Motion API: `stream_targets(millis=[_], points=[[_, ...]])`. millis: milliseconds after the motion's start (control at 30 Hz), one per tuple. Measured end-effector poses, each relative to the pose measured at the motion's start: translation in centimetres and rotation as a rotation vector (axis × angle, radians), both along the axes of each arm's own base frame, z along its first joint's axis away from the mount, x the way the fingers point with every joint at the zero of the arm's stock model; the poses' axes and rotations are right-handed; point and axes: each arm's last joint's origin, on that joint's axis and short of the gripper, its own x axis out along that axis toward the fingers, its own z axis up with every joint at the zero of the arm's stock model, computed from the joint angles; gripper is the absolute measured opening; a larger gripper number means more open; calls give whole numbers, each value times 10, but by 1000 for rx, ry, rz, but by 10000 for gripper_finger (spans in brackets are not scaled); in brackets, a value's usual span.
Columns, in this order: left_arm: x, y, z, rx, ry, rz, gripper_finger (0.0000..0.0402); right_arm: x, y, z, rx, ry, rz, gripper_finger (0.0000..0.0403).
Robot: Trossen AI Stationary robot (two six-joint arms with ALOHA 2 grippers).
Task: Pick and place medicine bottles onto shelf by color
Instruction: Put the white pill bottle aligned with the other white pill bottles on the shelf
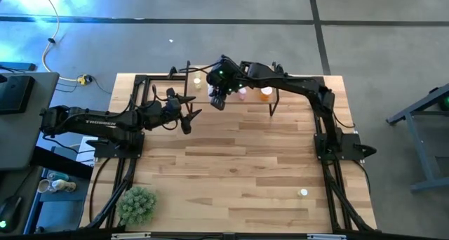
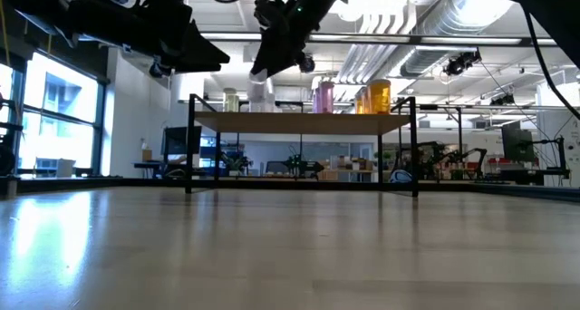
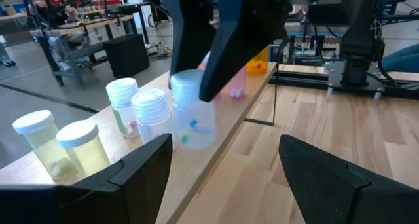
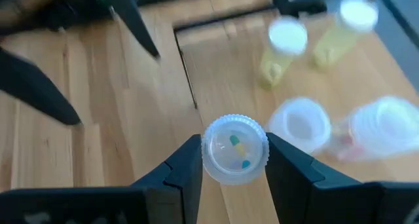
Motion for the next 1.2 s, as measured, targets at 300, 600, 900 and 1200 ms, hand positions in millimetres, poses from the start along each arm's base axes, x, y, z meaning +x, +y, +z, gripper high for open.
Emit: stream_targets(millis=[300, 600, 900, 1200], points=[[0, 0, 0, 0, 1, 0, 271, 9, -2, 8, -51, -123, 4, 124], [0, 0, 0, 0, 0, 0, 271, 9, -12, 8, -76, -147, -37, 124], [0, 0, 0, 0, 0, 0, 271, 5, -16, 5, -89, -99, -91, 124], [0, 0, 0, 0, 0, 0, 271, 2, -14, 7, -78, -70, -88, 124]])
